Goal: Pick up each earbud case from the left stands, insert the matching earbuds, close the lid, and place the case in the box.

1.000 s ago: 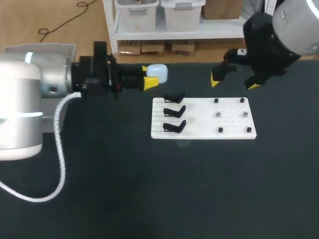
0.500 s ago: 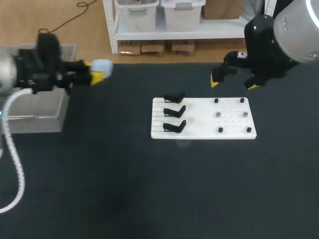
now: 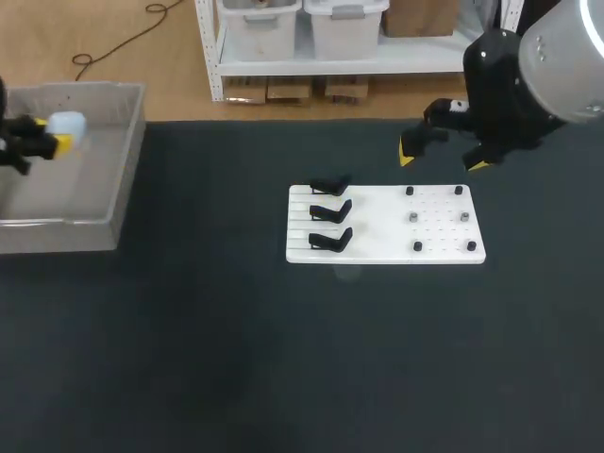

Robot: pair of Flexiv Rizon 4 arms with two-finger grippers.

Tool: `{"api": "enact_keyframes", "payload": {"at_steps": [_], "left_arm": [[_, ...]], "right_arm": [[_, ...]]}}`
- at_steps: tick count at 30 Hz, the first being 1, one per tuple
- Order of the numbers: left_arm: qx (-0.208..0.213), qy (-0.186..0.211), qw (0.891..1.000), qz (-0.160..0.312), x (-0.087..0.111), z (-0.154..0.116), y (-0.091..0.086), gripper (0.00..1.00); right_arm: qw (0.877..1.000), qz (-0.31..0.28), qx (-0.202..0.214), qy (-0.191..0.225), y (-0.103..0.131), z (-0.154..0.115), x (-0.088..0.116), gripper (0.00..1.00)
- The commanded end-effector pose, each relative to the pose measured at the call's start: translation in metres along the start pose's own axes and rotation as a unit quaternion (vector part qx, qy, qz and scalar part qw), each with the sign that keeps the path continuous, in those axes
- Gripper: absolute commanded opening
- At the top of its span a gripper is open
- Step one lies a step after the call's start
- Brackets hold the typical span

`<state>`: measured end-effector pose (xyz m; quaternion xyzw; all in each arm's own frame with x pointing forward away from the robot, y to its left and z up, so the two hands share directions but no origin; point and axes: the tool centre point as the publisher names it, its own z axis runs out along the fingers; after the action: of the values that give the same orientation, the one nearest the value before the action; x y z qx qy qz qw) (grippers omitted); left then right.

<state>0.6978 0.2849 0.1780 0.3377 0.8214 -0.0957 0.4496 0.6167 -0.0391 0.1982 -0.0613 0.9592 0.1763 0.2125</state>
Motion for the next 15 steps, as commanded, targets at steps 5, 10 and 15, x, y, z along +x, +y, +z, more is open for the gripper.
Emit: {"api": "enact_keyframes", "payload": {"at_steps": [5, 10, 15], "left_arm": [[-0.225, 0.010, 0.974, -0.009, 0.022, 0.005, 0.041, 0.00], [-0.229, 0.018, 0.973, -0.018, 0.037, 0.008, 0.067, 0.00], [-0.228, 0.017, 0.973, -0.027, 0.043, 0.013, 0.085, 0.00]], "right_arm": [[1.000, 0.001, 0.001, -0.004, 0.000, -0.001, 0.002, 1.00], [1.000, 0.001, 0.001, -0.004, 0.000, -0.001, 0.002, 1.00], [1.000, 0.001, 0.001, -0.004, 0.000, -0.001, 0.002, 1.00]]}}
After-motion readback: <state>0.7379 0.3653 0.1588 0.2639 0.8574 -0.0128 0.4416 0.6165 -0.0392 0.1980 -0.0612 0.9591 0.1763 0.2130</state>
